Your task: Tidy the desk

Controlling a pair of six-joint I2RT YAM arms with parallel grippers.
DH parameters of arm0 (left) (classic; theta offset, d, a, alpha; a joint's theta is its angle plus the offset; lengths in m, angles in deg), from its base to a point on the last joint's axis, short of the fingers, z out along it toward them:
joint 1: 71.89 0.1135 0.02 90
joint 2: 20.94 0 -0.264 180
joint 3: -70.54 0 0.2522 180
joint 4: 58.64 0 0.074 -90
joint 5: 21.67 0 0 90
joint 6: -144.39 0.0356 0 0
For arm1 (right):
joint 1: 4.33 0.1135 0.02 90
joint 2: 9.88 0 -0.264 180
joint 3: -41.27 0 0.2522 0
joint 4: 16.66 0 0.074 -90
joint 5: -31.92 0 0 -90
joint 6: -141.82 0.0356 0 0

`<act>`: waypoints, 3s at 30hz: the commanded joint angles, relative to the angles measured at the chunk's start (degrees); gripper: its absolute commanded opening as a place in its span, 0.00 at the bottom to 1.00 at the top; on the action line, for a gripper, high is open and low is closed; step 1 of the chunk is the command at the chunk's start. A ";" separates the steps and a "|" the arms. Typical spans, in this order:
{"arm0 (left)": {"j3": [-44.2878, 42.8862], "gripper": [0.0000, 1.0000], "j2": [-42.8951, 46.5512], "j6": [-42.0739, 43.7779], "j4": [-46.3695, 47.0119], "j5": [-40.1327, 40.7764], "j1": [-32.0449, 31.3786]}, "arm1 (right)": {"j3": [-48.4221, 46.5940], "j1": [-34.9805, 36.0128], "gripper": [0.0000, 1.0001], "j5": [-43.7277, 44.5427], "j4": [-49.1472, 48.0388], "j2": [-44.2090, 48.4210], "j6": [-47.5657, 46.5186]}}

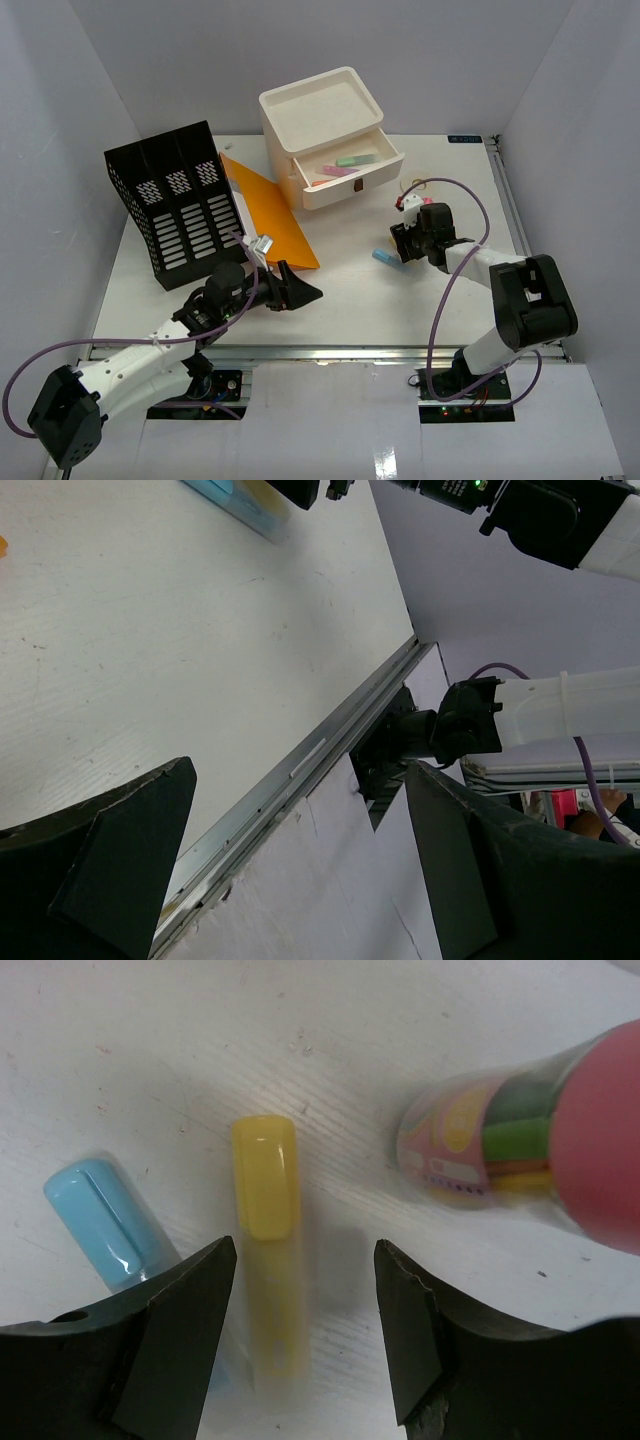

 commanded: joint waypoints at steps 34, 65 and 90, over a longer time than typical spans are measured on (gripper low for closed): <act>-1.98 0.98 -5.95 1.13 2.22 4.08 -4.40 | -39.48 2.50 0.11 -26.22 31.79 11.10 -44.90; -18.96 0.98 -24.41 15.87 -2.41 9.90 -11.41 | -69.21 9.46 0.83 -22.20 32.16 -9.68 -35.67; -89.08 0.79 -79.98 -18.45 -54.78 22.90 -13.99 | -0.61 -42.29 0.91 -59.72 16.33 25.45 2.82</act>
